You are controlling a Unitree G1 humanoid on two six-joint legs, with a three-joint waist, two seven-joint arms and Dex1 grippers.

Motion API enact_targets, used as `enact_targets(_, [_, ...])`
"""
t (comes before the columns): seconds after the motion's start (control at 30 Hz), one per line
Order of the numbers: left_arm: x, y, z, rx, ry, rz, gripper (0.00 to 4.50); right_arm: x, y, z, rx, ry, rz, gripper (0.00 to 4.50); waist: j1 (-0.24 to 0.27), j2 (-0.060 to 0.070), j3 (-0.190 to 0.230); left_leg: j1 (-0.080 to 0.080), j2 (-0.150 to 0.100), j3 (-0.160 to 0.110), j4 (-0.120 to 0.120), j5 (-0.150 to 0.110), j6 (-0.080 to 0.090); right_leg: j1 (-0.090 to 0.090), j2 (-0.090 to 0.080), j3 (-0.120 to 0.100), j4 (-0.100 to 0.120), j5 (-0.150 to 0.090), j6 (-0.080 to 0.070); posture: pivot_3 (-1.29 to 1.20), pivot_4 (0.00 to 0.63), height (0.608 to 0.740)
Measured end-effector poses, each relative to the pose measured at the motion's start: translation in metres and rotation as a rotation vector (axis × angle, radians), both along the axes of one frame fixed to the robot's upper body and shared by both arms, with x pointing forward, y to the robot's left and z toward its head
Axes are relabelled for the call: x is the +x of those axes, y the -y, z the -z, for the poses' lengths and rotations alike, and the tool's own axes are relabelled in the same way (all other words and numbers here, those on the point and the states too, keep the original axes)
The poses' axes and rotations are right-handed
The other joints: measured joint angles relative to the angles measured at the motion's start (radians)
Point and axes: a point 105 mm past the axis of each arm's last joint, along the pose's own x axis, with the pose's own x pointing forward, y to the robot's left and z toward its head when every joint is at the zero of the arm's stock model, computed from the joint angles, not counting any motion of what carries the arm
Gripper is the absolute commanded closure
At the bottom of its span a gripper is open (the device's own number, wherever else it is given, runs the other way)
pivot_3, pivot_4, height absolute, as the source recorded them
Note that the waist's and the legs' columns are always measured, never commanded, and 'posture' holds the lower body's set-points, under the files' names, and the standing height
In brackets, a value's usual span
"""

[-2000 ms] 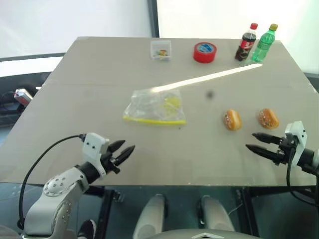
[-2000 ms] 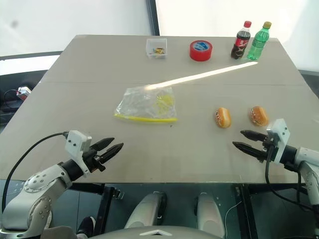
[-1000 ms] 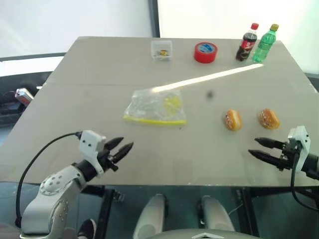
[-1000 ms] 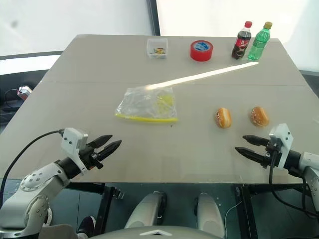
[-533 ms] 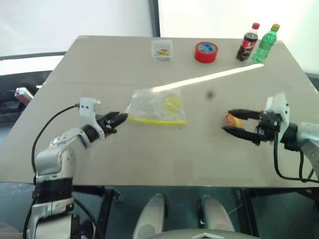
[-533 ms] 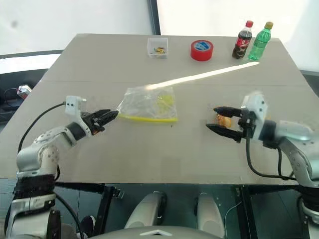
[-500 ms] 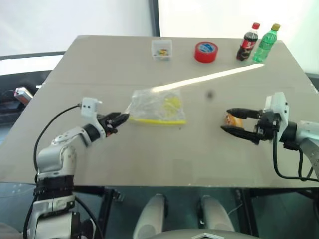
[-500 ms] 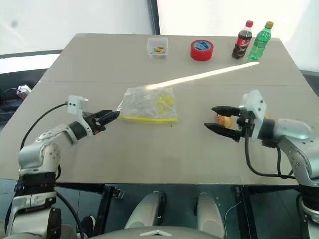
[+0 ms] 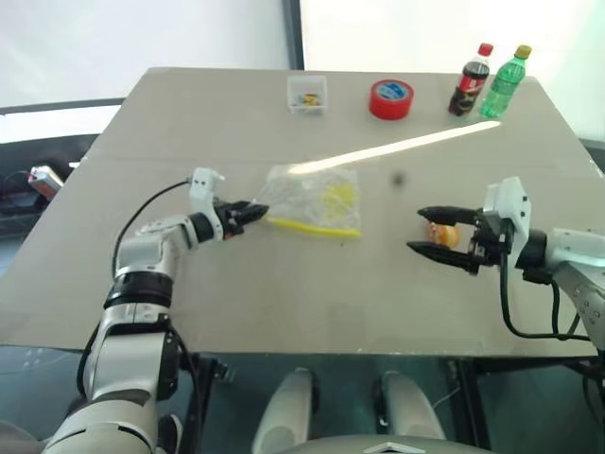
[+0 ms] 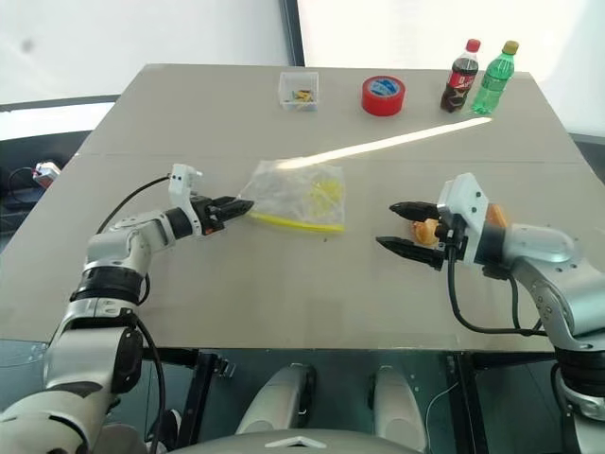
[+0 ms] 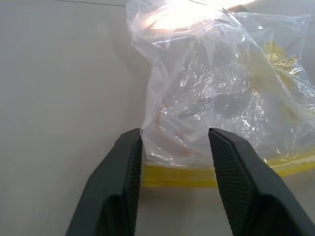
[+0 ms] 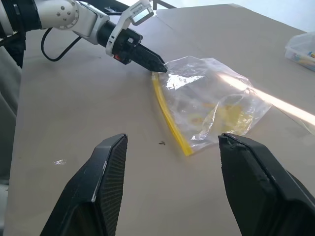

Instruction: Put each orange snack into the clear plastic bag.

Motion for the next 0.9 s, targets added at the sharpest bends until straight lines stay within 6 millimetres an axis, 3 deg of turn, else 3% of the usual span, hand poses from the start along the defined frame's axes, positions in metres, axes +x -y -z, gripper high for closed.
enact_targets(0.07, [0.002, 0.001, 0.003, 0.0, -0.006, -0.002, 4.37, 0.0, 0.0, 0.0, 0.001, 0.0, 0.001, 1.49, 0.0, 0.0, 0.0, 0.0, 0.0, 0.0, 0.0, 0.0, 0.0, 0.0, 0.0, 0.0, 0.0, 0.0, 0.0, 0.0, 0.15, 0.74])
enact_targets(0.1, [0.002, 0.001, 0.003, -0.003, -0.008, 0.0, 4.48, 0.0, 0.0, 0.0, 0.001, 0.001, 0.001, 1.49, 0.0, 0.0, 0.0, 0.0, 0.0, 0.0, 0.0, 0.0, 0.0, 0.0, 0.0, 0.0, 0.0, 0.0, 0.0, 0.0, 0.15, 0.74])
enact_targets(0.33, [-0.006, 0.005, 0.004, -0.021, -0.028, 0.023, 4.48, 0.001, 0.0, 0.005, -0.007, 0.016, 0.022, 1.49, -0.003, 0.0, 0.0, 0.0, 0.0, 0.0, 0.0, 0.0, 0.0, 0.0, 0.0, 0.0, 0.0, 0.0, 0.0, 0.0, 0.15, 0.74])
enact_targets(0.47, [-0.027, 0.018, 0.007, -0.071, -0.087, 0.047, 4.48, 0.019, -0.003, 0.028, -0.134, 0.073, 0.135, 1.49, -0.006, 0.0, 0.0, 0.0, 0.001, 0.0, 0.0, 0.0, 0.0, -0.001, 0.0, 0.001, 0.001, 0.0, 0.0, 0.0, 0.15, 0.74])
enact_targets(0.53, [-0.047, 0.025, 0.008, -0.109, -0.144, 0.054, 4.48, 0.03, -0.012, 0.041, -0.235, 0.129, 0.152, 1.49, -0.013, 0.0, 0.0, 0.0, 0.002, -0.001, 0.0, 0.0, 0.0, -0.002, 0.0, 0.003, 0.002, 0.0, 0.0, 0.0, 0.15, 0.74])
enact_targets(0.77, [-0.079, 0.05, 0.008, -0.199, -0.244, -0.002, 4.48, 0.049, -0.051, 0.07, -0.349, 0.226, 0.071, 1.49, -0.015, 0.0, 0.0, 0.0, 0.002, -0.001, 0.0, 0.0, -0.001, -0.002, 0.0, 0.002, 0.002, 0.0, 0.0, 0.0, 0.15, 0.74])
enact_targets(0.9, [-0.099, 0.054, 0.014, -0.21, -0.292, -0.018, 4.48, 0.065, -0.054, 0.084, -0.42, 0.246, 0.076, 1.49, -0.016, 0.0, 0.0, 0.0, 0.001, -0.001, 0.0, 0.0, -0.001, -0.002, 0.0, 0.002, 0.002, 0.0, 0.0, 0.0, 0.15, 0.74])
